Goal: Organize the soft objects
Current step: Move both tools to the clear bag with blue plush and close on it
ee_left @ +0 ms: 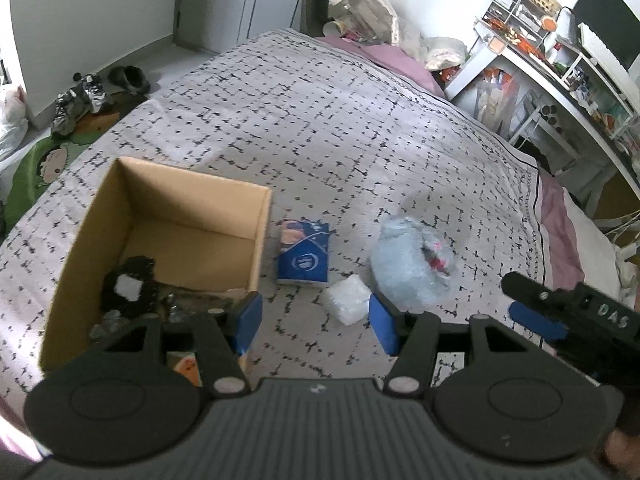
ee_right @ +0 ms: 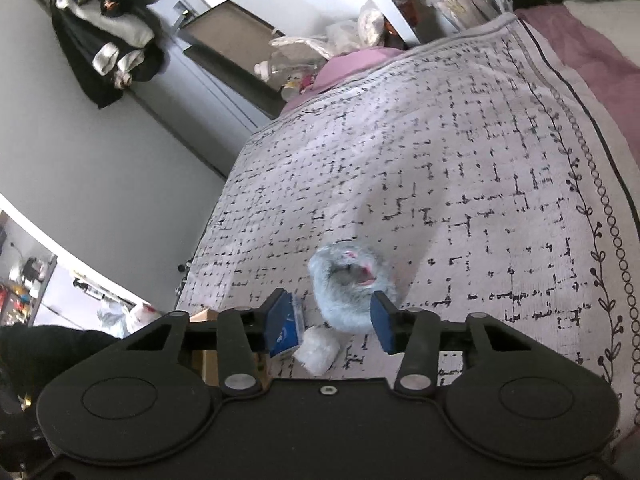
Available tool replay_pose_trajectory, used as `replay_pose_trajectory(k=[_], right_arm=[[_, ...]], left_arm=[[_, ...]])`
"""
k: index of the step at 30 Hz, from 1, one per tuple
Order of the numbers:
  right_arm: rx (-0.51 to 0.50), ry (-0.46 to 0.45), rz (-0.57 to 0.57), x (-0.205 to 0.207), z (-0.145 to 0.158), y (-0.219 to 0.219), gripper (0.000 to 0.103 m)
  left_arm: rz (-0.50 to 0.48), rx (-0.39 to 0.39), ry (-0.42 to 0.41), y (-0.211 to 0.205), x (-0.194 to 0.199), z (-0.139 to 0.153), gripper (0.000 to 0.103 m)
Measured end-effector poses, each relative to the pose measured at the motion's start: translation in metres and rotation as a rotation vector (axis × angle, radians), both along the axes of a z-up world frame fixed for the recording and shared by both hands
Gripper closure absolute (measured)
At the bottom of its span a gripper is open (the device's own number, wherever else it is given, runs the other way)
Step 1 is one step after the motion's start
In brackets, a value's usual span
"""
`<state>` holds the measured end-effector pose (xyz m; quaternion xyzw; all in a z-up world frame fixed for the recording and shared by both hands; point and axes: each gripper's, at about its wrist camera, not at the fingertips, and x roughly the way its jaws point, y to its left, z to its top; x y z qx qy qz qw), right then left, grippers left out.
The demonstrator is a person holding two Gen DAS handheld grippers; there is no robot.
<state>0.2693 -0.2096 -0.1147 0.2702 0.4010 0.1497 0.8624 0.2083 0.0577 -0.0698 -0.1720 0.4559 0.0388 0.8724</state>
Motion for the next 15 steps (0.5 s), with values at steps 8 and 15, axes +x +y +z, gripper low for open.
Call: replay_pose_trajectory(k=[8, 15], right_arm=[[0.074, 0.077, -0.013, 0.015, -0.032, -0.011, 0.065], [0.112, 0.096, -0.008, 0.03, -0.049, -0.013, 0.067]], left_arm=[[-0.014, 0.002, 0.009, -0.023, 0.031, -0.011, 0.045], [-0.038, 0.01, 0.003, -0.044, 0.057, -0.023, 0.046]])
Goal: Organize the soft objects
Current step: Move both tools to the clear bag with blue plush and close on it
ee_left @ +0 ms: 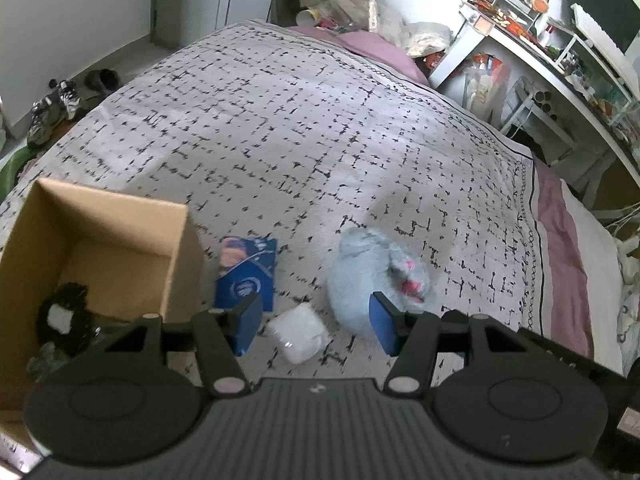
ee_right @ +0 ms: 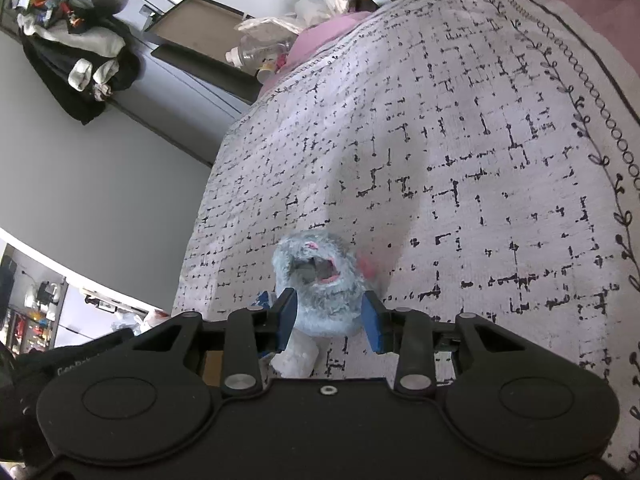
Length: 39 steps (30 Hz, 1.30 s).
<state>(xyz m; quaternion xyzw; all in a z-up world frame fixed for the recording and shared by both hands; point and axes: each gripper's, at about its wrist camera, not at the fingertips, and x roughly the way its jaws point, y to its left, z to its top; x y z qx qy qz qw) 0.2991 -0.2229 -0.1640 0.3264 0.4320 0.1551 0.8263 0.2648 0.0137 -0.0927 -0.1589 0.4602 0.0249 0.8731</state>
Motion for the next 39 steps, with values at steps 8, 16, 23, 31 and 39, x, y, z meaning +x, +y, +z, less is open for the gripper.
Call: replay_pose_trajectory(k=[8, 16, 23, 31, 39], right_arm=[[0.02, 0.037, -0.014, 0.016, -0.017, -0.003, 0.076], [0.036, 0.057, -0.027, 0.027, -0.03, -0.003, 0.076], [0.038, 0.077, -0.018, 0.037, -0.041, 0.003, 0.076], [0.051, 0.071, 0.004, 0.035, -0.037, 0.004, 0.088], [0.008, 0.036, 0.006, 0.01, -0.012, -0.001, 0.088]], left_arm=[[-0.015, -0.014, 0.018, -0.014, 0.028, -0.018, 0.049], [-0.044, -0.054, 0.044, -0.024, 0.05, -0.04, 0.051], [-0.069, -0.083, 0.089, -0.029, 0.062, -0.057, 0.076], [-0.078, -0.084, 0.08, -0.03, 0.058, -0.049, 0.083], [-0.119, -0.107, 0.038, -0.034, 0.032, -0.025, 0.085]])
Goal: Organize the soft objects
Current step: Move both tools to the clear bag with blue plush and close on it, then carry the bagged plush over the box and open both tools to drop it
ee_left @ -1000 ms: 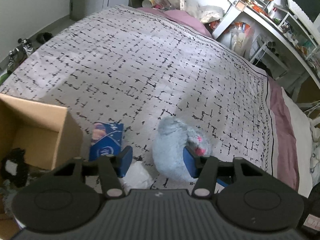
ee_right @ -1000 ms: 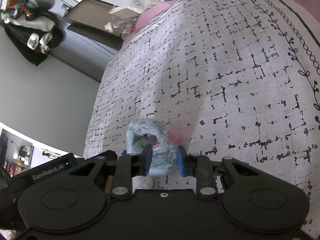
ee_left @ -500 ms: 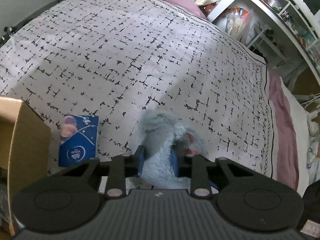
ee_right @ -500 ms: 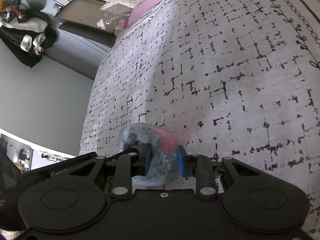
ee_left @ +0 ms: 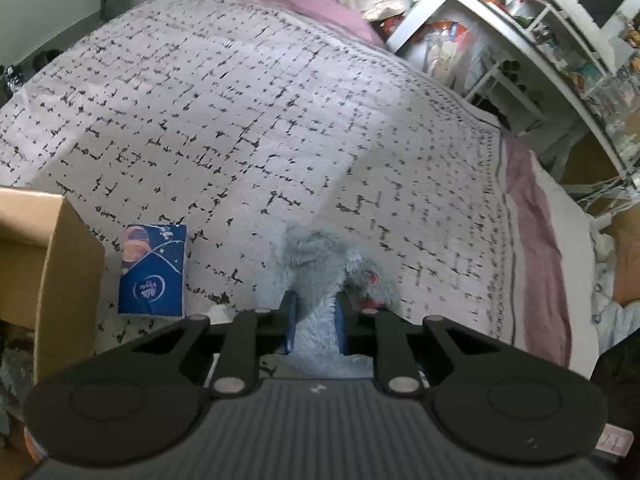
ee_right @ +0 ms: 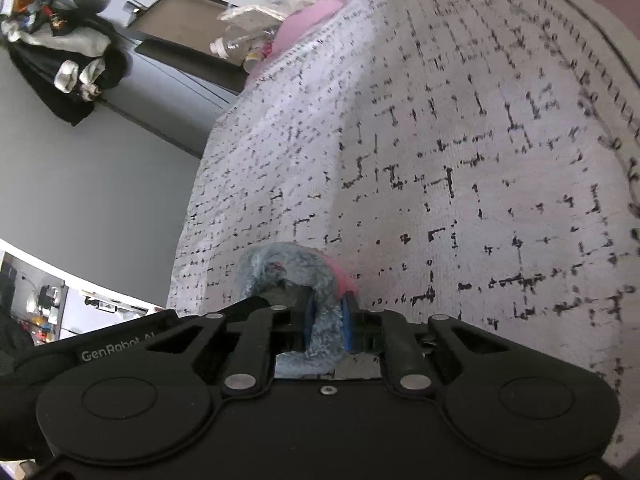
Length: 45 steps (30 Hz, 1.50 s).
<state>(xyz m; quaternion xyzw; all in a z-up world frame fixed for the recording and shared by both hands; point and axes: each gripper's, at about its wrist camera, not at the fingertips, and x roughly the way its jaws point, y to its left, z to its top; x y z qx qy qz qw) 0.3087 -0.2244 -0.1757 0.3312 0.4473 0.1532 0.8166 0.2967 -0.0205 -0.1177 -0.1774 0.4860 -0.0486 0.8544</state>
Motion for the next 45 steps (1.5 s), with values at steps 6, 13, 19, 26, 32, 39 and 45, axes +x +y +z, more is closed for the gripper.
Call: replay_pose_trajectory(k=[6, 13, 19, 26, 32, 39, 45], right_arm=[[-0.037, -0.055, -0.002, -0.021, 0.029, 0.004, 0.088], [-0.071, -0.122, 0.022, -0.046, 0.06, 0.014, 0.088], [-0.101, -0.164, 0.029, -0.066, 0.077, 0.023, 0.088], [-0.13, -0.209, 0.042, -0.081, 0.094, 0.036, 0.088], [-0.148, -0.233, 0.066, -0.088, 0.105, 0.055, 0.088], [-0.155, -0.254, 0.106, -0.09, 0.112, 0.091, 0.088], [-0.161, -0.256, 0.153, -0.087, 0.114, 0.126, 0.088]], left_arm=[[-0.004, -0.025, -0.054, 0.003, -0.025, 0.023, 0.085], [-0.004, -0.048, -0.12, 0.015, -0.054, 0.049, 0.085], [0.007, -0.073, -0.154, 0.024, -0.076, 0.062, 0.085], [0.019, -0.103, -0.194, 0.039, -0.095, 0.073, 0.085], [0.045, -0.125, -0.216, 0.058, -0.105, 0.079, 0.085], [0.097, -0.133, -0.234, 0.092, -0.117, 0.082, 0.085], [0.153, -0.13, -0.235, 0.126, -0.122, 0.083, 0.085]])
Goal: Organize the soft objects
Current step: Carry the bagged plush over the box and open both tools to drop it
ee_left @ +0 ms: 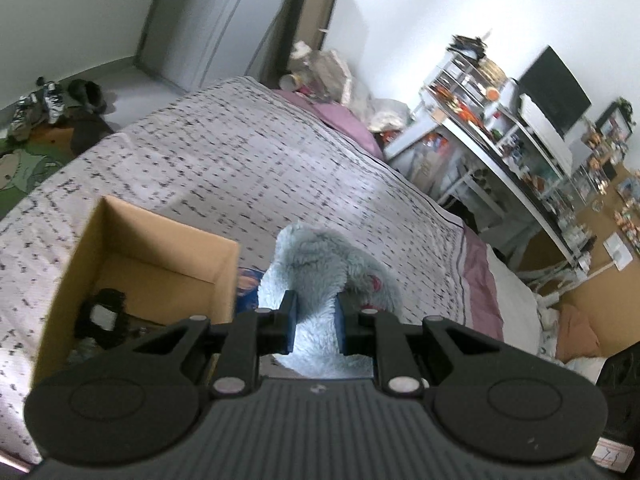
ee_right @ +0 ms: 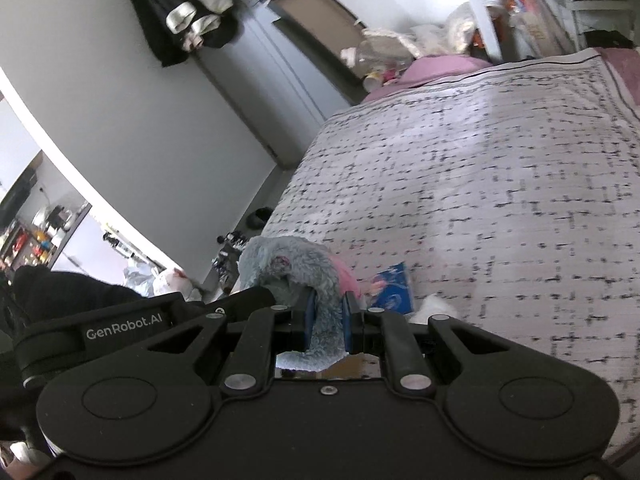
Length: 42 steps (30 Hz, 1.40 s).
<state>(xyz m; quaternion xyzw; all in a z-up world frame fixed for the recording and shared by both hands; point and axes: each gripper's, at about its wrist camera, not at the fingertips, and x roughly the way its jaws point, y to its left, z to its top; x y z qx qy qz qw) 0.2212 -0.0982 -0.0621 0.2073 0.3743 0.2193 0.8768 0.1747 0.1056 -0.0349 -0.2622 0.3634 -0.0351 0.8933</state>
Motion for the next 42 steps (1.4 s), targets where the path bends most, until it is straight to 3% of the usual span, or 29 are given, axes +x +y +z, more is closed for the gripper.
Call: replay_pose_trajectory(k=[20, 35, 42], right_arm=[[-0.055, 0.072, 0.145, 0.03, -0.021, 0.093, 0.088], [-0.109, 0.161, 0.184, 0.062, -0.062, 0.127, 0.087], [-0.119, 0.171, 0.182, 0.062, -0.064, 0.122, 0.083]], left_arm=[[0.173, -0.073, 0.069, 0.092, 0.0, -0.035, 0.085], [0.204, -0.063, 0.148, 0.118, 0.024, -0.066, 0.085], [0.215, -0.026, 0.18, 0.118, 0.032, -0.066, 0.084]])
